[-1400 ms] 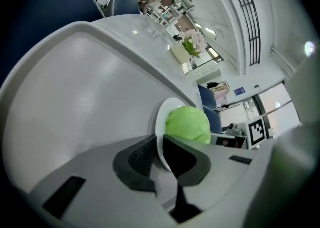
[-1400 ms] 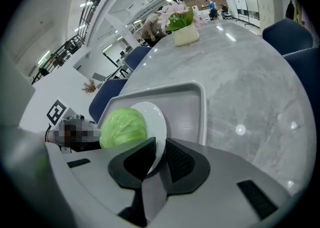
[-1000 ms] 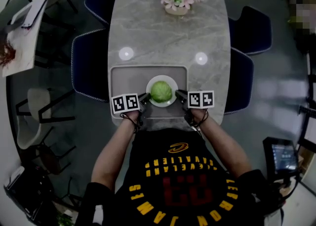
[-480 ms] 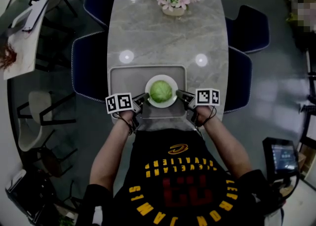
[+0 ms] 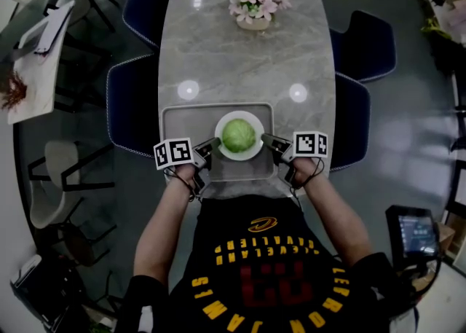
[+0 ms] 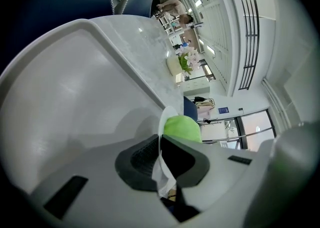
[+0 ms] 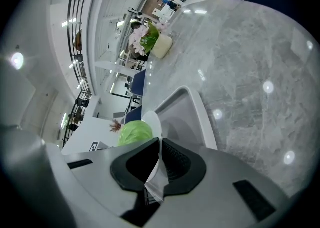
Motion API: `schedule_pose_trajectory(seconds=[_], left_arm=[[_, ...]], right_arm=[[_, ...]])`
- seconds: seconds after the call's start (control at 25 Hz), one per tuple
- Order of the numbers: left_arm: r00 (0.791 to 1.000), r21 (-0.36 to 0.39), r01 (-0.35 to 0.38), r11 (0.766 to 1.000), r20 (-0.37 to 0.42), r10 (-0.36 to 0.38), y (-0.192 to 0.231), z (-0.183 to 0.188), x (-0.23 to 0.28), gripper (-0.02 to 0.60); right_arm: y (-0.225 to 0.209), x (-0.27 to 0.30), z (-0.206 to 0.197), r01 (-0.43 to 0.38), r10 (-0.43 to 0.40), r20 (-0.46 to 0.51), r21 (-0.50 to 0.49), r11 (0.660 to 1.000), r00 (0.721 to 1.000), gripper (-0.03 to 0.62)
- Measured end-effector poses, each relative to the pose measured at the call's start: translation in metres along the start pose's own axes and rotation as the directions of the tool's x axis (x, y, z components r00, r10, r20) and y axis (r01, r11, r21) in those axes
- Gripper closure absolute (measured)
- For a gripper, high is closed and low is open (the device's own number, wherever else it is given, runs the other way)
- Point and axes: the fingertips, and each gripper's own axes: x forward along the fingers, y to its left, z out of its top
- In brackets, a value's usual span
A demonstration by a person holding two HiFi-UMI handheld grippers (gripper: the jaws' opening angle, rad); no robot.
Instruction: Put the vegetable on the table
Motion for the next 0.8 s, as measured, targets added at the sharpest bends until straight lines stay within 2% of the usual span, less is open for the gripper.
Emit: schedule_pose_trajectory(seconds=[0.6, 0.8], left_arm=[[0.999, 0.085, 0.032, 0.996, -0.019, -0.030, -0.041, 0.058, 0.013, 0.560], [0.999, 0.091, 0.037, 0.995, -0.018, -0.036, -0.049, 0.079, 0.016, 0.560]], right_arm=[[0.028, -0.003, 0.062, -0.001, 0.004, 0.048, -0.060, 0.998, 0.999, 0.563], [0.041, -0.001, 0.082, 0.003, 0.001, 0.069, -0.061, 0.998, 0.998, 0.565]])
